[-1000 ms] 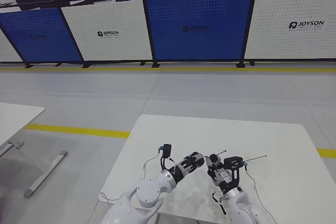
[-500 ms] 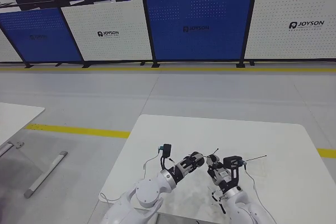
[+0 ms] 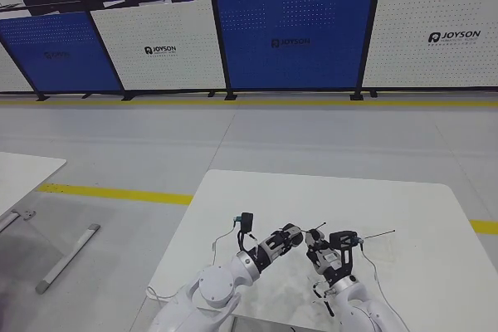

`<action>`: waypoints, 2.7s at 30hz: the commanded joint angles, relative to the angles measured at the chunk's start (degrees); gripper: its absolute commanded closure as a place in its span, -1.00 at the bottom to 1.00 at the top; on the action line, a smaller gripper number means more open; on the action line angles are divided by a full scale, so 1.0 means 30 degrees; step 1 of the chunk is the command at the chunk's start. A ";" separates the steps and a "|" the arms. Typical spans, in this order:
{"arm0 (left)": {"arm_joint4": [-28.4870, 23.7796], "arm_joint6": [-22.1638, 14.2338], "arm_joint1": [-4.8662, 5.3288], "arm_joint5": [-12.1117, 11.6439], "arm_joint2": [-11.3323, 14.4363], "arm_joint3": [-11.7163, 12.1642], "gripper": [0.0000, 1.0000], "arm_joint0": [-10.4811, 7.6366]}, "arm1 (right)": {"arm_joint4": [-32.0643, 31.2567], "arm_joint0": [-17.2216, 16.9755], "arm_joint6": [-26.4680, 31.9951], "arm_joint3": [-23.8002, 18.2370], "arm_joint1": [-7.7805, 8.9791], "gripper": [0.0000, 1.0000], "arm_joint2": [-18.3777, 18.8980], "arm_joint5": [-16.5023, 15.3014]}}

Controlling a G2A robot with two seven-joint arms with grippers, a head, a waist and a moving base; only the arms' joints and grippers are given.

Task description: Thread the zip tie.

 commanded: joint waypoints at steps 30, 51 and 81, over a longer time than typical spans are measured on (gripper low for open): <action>0.0319 0.0273 0.0026 -0.0402 0.0007 -0.1695 1.00 0.0263 | 0.0131 0.0130 0.0196 0.0418 -0.0052 1.00 0.0192 -0.0333; 0.0522 0.0221 0.0056 -0.0574 0.0031 -0.2241 1.00 0.0460 | -0.0057 0.0114 0.0317 0.0334 -0.0082 1.00 0.0181 -0.0332; -0.0592 0.2212 -0.0029 -0.0248 -0.0943 -0.0042 1.00 0.0537 | 0.4359 -0.2433 -0.3543 -0.1274 0.0494 -1.00 0.2913 -0.3800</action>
